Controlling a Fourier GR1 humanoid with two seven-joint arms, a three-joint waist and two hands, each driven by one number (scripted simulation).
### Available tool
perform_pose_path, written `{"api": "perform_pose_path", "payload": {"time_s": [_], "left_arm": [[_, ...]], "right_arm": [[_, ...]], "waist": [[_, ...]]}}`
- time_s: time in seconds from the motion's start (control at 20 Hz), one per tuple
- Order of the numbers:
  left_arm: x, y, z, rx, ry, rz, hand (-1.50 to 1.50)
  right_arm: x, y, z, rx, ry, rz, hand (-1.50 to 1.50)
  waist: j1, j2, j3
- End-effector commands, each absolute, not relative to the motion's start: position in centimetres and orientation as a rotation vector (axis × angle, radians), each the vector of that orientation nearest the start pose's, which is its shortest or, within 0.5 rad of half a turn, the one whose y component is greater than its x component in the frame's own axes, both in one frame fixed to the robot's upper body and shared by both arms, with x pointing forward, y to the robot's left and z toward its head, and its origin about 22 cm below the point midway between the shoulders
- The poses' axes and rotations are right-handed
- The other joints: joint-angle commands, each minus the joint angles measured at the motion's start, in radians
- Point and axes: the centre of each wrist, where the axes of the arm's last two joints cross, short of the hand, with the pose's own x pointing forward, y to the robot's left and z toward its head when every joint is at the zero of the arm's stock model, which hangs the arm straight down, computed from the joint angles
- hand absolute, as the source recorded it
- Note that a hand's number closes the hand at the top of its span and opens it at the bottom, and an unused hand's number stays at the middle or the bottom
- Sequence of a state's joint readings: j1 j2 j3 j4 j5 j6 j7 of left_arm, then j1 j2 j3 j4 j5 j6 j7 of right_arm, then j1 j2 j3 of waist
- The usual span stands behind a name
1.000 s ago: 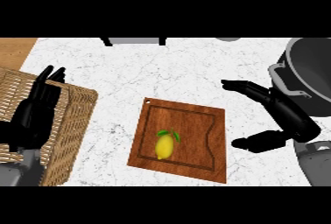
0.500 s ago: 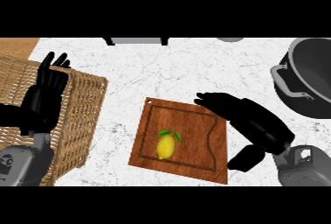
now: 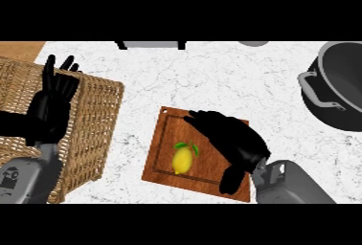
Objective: Pick the lemon from the cutting board and place it in the pot
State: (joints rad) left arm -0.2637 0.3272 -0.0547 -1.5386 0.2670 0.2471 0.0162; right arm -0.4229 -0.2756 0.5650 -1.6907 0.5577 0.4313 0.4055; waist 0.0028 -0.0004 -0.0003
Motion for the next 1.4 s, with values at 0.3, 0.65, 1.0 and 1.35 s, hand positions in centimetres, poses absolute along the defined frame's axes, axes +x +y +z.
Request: {"api": "perform_pose_path", "payload": {"time_s": [0.3,0.65,1.0,1.35], "left_arm": [[30.9,26.1,6.8,0.101,-1.763,0.053,0.0],[29.8,26.3,8.6,0.121,-1.769,0.044,0.0],[29.7,26.9,6.0,0.106,-1.768,0.053,0.0],[30.7,27.0,8.2,0.107,-1.758,0.042,0.0]], "right_arm": [[26.3,-10.3,7.3,-0.299,-1.317,1.539,-1.5],[27.4,-6.9,5.2,-0.299,-1.384,1.538,-1.5],[25.9,-7.6,4.0,-0.438,-1.3,1.549,-1.5],[26.6,-6.6,0.9,-0.397,-1.292,1.54,-1.5]], "waist": [[-0.004,0.001,0.0],[0.003,0.0,0.0],[-0.004,0.0,0.0],[-0.002,0.0,0.0]]}}
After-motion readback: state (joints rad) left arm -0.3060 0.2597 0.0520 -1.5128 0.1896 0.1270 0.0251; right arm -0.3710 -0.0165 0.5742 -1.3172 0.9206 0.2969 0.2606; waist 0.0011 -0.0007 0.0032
